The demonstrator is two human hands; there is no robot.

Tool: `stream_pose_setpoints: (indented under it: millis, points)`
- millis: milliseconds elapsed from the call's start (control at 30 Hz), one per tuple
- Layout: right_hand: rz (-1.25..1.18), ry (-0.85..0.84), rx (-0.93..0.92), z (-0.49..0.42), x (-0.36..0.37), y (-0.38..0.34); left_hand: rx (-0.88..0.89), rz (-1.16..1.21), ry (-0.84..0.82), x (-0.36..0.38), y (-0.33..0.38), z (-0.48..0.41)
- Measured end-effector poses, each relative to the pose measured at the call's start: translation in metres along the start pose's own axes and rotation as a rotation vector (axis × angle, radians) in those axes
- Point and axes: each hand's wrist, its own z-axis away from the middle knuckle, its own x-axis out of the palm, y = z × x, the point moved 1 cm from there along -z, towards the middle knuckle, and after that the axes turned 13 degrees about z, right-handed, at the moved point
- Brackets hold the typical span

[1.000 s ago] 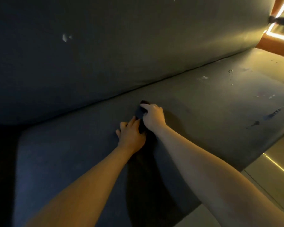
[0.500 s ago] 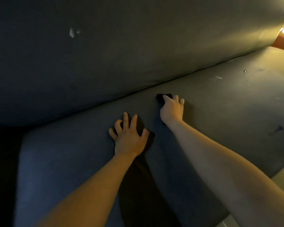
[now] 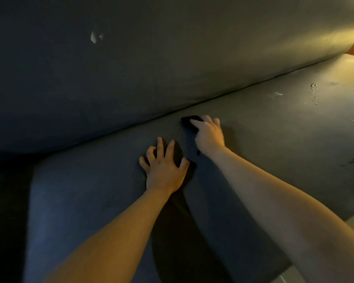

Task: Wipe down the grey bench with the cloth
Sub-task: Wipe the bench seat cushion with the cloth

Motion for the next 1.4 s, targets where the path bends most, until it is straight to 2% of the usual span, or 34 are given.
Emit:
stream_pose_setpoints:
  millis: [167, 300, 367, 467, 533, 633, 933, 1233, 1400]
  points:
    - [0.090, 0.011, 0.312, -0.008, -0.007, 0.036, 0.002, -0.001, 0.000, 0.000, -0.001, 0.002]
    - [-0.042, 0.016, 0.439, -0.017, -0.002, 0.022, -0.003, 0.003, -0.010, 0.001, 0.001, 0.001]
    - [-0.157, -0.002, 0.367, -0.028, 0.001, 0.004, -0.006, -0.004, -0.026, 0.000, 0.003, 0.000]
    - [-0.249, -0.127, 0.049, -0.040, 0.010, -0.041, -0.013, -0.033, -0.033, 0.000, 0.003, -0.001]
    - [-0.219, -0.221, -0.153, -0.040, 0.018, -0.068, -0.013, -0.063, -0.027, 0.001, 0.004, -0.001]
    - [-0.111, -0.239, -0.246, -0.041, 0.020, -0.073, -0.011, -0.069, -0.030, 0.000, 0.004, -0.002]
    - [0.085, -0.083, 0.055, -0.007, 0.002, -0.003, -0.001, -0.015, -0.028, 0.002, -0.003, -0.005]
    - [0.103, -0.093, 0.278, 0.090, -0.028, 0.060, 0.091, -0.055, -0.120, -0.010, -0.004, 0.004]
    - [0.178, -0.108, 0.405, 0.141, -0.049, 0.085, 0.178, -0.073, -0.175, -0.010, 0.007, 0.045]
